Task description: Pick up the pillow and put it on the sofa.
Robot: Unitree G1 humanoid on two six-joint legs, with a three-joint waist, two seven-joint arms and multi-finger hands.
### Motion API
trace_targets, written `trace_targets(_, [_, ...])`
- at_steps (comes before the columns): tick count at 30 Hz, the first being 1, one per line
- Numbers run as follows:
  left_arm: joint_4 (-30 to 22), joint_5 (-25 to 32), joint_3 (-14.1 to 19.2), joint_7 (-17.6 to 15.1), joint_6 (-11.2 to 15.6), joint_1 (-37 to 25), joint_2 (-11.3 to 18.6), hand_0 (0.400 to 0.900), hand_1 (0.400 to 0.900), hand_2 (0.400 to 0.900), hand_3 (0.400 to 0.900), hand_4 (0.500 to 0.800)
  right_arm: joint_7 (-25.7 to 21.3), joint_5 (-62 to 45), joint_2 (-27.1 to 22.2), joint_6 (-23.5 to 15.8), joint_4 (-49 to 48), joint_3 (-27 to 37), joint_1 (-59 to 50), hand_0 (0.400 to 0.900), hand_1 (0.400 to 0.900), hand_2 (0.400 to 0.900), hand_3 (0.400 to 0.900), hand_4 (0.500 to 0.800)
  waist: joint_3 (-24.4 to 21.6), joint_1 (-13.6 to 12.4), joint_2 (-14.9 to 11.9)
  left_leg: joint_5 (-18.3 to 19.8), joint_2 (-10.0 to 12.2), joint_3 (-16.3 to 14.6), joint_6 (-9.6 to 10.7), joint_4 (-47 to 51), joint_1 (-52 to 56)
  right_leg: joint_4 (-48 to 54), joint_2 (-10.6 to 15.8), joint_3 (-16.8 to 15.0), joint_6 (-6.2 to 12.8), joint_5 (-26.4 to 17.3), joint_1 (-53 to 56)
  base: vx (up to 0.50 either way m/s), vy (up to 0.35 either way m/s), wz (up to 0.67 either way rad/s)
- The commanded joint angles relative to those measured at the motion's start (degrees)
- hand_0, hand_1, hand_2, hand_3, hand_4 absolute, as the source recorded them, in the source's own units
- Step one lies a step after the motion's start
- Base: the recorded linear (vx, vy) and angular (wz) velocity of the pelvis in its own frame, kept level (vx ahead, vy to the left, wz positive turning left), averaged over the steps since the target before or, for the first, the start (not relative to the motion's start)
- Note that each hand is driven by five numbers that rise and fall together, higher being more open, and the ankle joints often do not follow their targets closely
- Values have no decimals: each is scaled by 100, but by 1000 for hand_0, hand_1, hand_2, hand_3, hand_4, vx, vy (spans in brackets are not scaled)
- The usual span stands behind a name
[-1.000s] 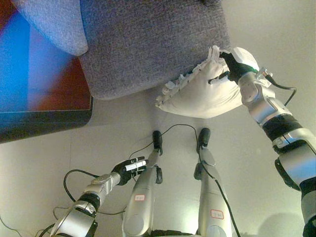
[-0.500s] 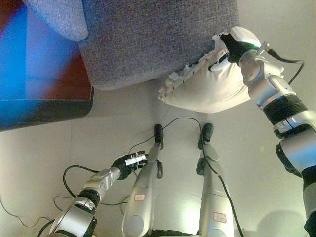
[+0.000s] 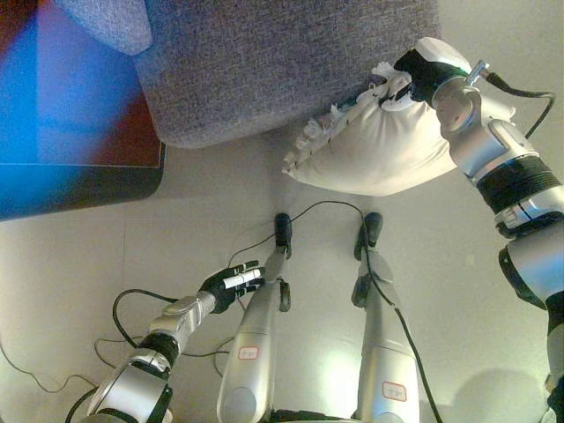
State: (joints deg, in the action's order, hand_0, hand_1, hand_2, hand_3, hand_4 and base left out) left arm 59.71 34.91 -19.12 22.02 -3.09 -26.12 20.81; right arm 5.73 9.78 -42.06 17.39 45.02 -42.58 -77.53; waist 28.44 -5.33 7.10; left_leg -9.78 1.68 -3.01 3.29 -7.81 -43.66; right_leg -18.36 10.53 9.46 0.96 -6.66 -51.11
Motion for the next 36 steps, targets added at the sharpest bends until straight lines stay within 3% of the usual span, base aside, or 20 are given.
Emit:
trace_targets(1, [288, -118, -572, 74, -405, 710, -197, 900, 900, 900, 900, 800, -226, -37, -382, -247, -124, -53, -435, 400, 400, 400, 400, 500, 136, -162, 57, 478, -158, 202, -84, -292, -136, -624, -228, 106, 384, 958, 177, 0, 0, 0])
trace_targets(8, [282, -123, -562, 144, -400, 759, -184, 900, 900, 900, 900, 800, -112, -51, -443, -333, -80, -38, -354, 400, 400, 400, 400, 500, 136, -150, 28, 515, -158, 161, -90, -240, 88, -568, -251, 157, 368, 975, 387, 0, -1, -1])
trace_targets(15, [288, -198, -459, 274, -368, 831, -99, 900, 900, 900, 900, 800, 317, -34, -456, -481, -112, -33, -54, 400, 400, 400, 400, 500, 136, -144, -103, 565, -153, 91, -88, -75, 628, -307, -297, 269, 354, 955, 957, -12, -15, -3])
trace_targets(16, [274, -207, -434, 293, -391, 807, -77, 900, 900, 900, 900, 800, 366, -30, -479, -526, -122, -9, -18, 400, 400, 400, 400, 500, 136, -149, -115, 438, -140, 67, -119, -40, 640, -192, -320, 335, 299, 789, 1002, -75, -2, -6])
trace_targets(24, [313, -302, -299, 433, -587, 943, 5, 900, 900, 900, 900, 800, 713, -142, -601, -1005, -274, 230, 535, 400, 400, 400, 400, 500, 136, -84, -356, 581, -92, -72, -91, 222, 1990, 329, -284, 441, 325, 742, 2369, 1, -8, -3])
trace_targets(36, [583, -617, 13, 636, -1036, 1493, 60, 900, 900, 900, 900, 800, 1640, -197, -770, -1668, -861, 971, 2067, 400, 400, 400, 400, 500, -950, 43, -783, 787, 13, -292, -4, 882, 3669, 1471, -268, 535, 487, 510, 4335, 122, -21, -1])
